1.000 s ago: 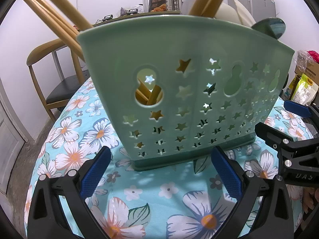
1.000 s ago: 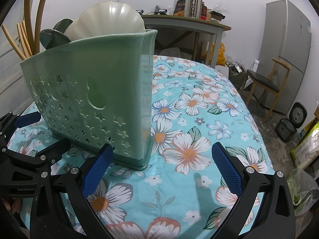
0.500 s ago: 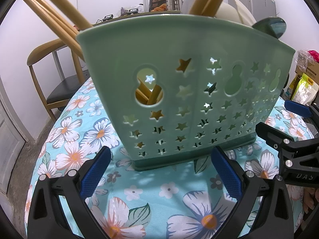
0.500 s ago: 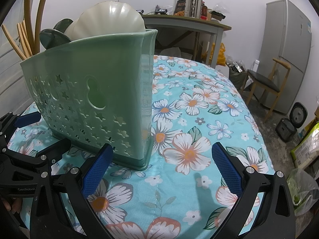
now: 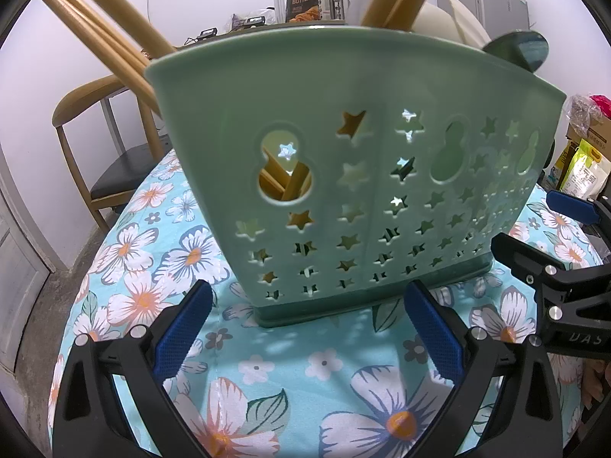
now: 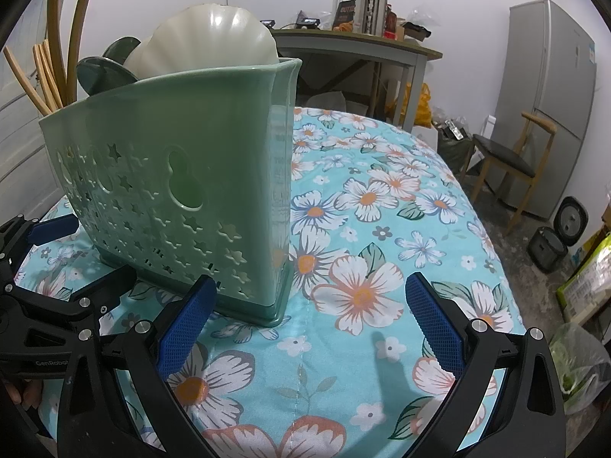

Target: Organize utensils

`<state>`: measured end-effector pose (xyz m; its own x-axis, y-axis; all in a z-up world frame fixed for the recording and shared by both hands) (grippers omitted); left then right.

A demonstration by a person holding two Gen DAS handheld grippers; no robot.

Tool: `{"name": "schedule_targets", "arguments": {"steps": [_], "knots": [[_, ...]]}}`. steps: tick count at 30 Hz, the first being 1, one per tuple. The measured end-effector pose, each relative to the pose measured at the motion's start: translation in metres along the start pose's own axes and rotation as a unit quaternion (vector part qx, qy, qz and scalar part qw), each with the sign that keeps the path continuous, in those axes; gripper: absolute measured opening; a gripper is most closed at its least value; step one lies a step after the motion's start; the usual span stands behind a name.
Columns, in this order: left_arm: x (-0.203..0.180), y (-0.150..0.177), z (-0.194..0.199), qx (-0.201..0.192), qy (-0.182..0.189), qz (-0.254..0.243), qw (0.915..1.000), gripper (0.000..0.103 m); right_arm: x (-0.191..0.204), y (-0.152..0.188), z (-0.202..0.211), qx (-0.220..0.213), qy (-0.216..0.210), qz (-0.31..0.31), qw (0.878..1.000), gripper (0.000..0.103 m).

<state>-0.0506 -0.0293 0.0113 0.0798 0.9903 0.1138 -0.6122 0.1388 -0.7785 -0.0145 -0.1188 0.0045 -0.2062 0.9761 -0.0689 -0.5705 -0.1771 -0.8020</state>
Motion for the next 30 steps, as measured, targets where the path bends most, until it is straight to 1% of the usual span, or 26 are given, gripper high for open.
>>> {"name": "schedule_targets", "arguments": {"steps": [30], "knots": [[0.0034,0.001,0.0019,0.002,0.0,-0.002,1.0,0.098,0.0008,0.0009,0.0004,-0.001,0.0,-0.001,1.0,0.096]]}}
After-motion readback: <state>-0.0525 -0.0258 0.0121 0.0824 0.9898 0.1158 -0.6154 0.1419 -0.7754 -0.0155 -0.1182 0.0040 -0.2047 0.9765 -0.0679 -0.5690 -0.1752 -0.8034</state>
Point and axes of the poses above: each gripper's, at about its wrist camera, not at the fingertips, and z roughly against the way its jaws point, x to its left, y to its underside, the point moved 3 cm from there along -z, roughly the way its jaws point, and after that the axes turned 2 degrees about -z, right-handed, at the moved point
